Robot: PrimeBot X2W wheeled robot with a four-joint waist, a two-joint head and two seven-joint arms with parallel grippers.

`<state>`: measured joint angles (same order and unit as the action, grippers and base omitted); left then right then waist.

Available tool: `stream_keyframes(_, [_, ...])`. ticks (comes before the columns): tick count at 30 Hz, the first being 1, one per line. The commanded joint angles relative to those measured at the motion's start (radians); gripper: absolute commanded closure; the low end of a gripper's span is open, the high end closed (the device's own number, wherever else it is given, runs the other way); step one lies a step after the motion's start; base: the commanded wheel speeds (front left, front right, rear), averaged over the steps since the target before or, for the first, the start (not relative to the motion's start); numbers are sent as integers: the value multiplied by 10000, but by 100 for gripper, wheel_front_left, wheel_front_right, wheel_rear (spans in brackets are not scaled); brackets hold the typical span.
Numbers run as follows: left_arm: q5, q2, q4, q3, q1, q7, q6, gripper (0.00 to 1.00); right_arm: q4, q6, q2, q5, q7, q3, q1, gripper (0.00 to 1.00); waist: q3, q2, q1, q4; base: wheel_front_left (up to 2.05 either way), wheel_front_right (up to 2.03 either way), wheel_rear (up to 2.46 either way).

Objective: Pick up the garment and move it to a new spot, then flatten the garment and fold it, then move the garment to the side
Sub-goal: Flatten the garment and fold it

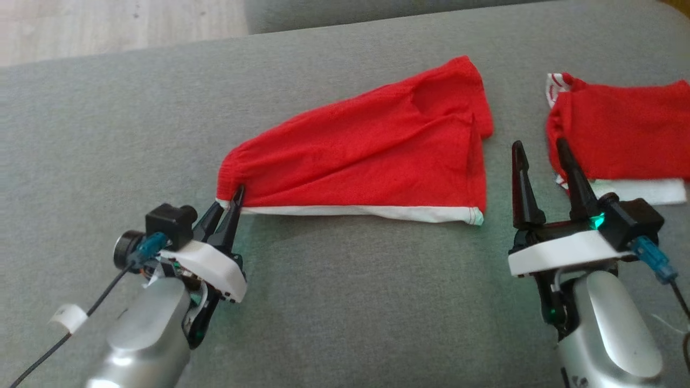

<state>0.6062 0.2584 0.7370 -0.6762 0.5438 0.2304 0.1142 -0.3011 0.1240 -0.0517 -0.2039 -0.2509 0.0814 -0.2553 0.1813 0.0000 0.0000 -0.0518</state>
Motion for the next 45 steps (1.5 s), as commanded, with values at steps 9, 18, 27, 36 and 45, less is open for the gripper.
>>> stream_keyframes(9, [-74, -129, 59, 532, 241, 283, -144, 0, 113, 67, 14, 159, -109, 258, -98, 0, -165, 0, 0, 245, 0, 0, 0])
stream_keyframes(18, [-1019, 43, -2204, 1943, -880, 311, -777, 0, -10, 67, 14, 107, -109, 209, 427, 0, -385, 0, 0, 259, 0, 0, 0])
stream_keyframes(27, [-2535, -624, -5096, 3980, -3449, 313, -1216, 0, -141, 67, 14, -64, -109, 413, 1289, 0, -863, 0, 0, 391, 0, 0, 0])
stream_keyframes(36, [-3585, -1374, -5514, 5098, -4529, 313, -792, 0, -183, 67, 15, -59, -109, 478, 1404, 0, -1060, 0, 0, 394, 0, 0, 0])
stream_keyframes(45, [-4054, -1817, -5338, 5429, -4458, 313, -351, 0, -761, 67, 15, 276, -109, 430, 1255, 0, -955, 0, 0, 564, 0, 0, 0])
